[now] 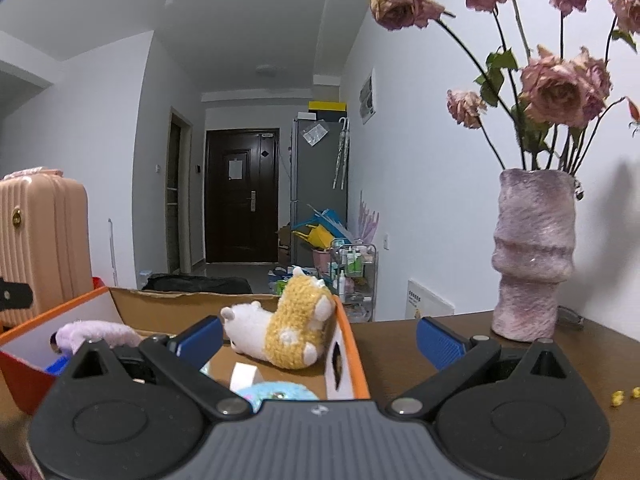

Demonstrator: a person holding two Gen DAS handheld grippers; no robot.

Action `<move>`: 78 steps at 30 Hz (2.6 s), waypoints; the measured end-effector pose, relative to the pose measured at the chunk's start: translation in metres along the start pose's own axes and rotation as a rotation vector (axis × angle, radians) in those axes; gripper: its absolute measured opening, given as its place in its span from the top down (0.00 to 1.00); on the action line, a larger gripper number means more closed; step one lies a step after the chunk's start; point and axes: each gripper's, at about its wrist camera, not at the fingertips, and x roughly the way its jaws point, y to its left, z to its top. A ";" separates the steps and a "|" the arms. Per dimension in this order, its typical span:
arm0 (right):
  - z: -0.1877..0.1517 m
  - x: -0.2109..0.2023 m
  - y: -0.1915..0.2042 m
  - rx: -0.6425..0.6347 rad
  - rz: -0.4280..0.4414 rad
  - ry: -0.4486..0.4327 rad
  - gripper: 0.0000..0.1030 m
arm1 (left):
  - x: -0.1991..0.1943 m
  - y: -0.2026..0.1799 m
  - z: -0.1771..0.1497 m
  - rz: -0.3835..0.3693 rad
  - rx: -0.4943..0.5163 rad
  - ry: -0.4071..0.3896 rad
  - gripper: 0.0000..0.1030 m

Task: Organize soft objects
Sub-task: 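Withdraw both grippers from the box back toward the remaining soft items, then grasp the purple fabric pouch with the right gripper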

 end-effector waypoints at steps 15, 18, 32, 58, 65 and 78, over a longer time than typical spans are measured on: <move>-0.010 -0.056 -0.006 -0.021 -0.007 0.011 0.00 | -0.049 0.025 -0.016 0.026 0.026 0.002 0.00; -0.012 -0.068 -0.006 -0.023 -0.002 0.014 0.00 | -0.059 0.029 -0.019 0.026 0.029 0.006 0.00; -0.021 -0.123 -0.003 -0.041 0.028 0.034 0.00 | -0.110 0.042 -0.036 0.008 0.052 0.031 0.00; -0.029 -0.155 0.004 -0.054 0.079 0.085 0.00 | -0.152 0.054 -0.055 -0.048 0.088 0.093 0.00; -0.028 -0.157 0.015 -0.006 0.072 0.069 0.00 | -0.147 0.061 -0.055 -0.082 0.055 0.138 0.00; -0.031 -0.148 0.047 -0.044 0.133 0.164 0.00 | -0.147 0.077 -0.052 -0.077 0.080 0.113 0.00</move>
